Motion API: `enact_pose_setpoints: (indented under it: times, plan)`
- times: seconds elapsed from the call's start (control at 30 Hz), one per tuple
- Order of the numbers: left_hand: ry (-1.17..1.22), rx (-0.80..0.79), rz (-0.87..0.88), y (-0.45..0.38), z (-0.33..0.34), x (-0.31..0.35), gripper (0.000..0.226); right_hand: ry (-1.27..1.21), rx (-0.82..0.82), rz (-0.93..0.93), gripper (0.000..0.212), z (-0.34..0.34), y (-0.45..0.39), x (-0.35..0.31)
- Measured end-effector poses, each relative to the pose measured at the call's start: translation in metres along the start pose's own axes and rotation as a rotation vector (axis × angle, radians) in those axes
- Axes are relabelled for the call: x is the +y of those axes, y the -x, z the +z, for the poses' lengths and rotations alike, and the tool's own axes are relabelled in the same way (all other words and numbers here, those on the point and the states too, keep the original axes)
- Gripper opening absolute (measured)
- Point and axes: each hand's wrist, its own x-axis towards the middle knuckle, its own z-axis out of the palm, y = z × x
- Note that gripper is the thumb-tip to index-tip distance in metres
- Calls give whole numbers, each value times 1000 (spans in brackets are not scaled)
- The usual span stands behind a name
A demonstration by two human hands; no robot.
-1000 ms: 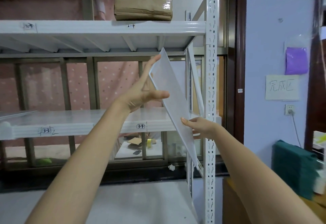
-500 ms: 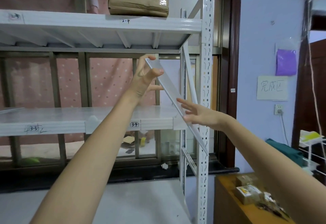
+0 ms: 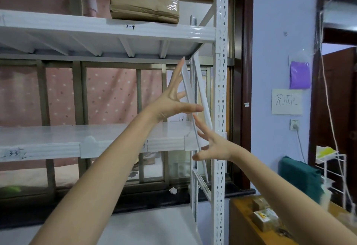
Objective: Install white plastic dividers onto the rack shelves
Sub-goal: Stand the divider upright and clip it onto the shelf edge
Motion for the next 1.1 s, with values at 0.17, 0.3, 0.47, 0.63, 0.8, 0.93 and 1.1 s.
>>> enact_pose_setpoints:
  times: [0.17, 0.3, 0.47, 0.63, 0.8, 0.93, 1.1]
  plan:
    - [72, 0, -70, -21, -11, 6, 121, 3, -3, 43, 119, -11, -13, -7]
    - [125, -22, -95, -46, -24, 17, 122, 10, 17, 48, 121, -25, -29, -17]
    - [50, -48, -93, -78, -35, 20, 123, -15, 60, 23, 121, -37, -51, -21]
    - [-37, -26, -75, -103, -41, 12, 117, -30, 74, -7, 117, -53, -75, -11]
    - [-120, 0, -89, -127, -43, -8, 117, -43, 58, -13, 116, -67, -98, 9]
    - [-141, 16, -140, -150, -46, -22, 118, -76, 45, -34, 116, -78, -121, 25]
    - [-187, 48, -172, -172, -51, -42, 115, -138, 37, -75, 112, -83, -148, 49]
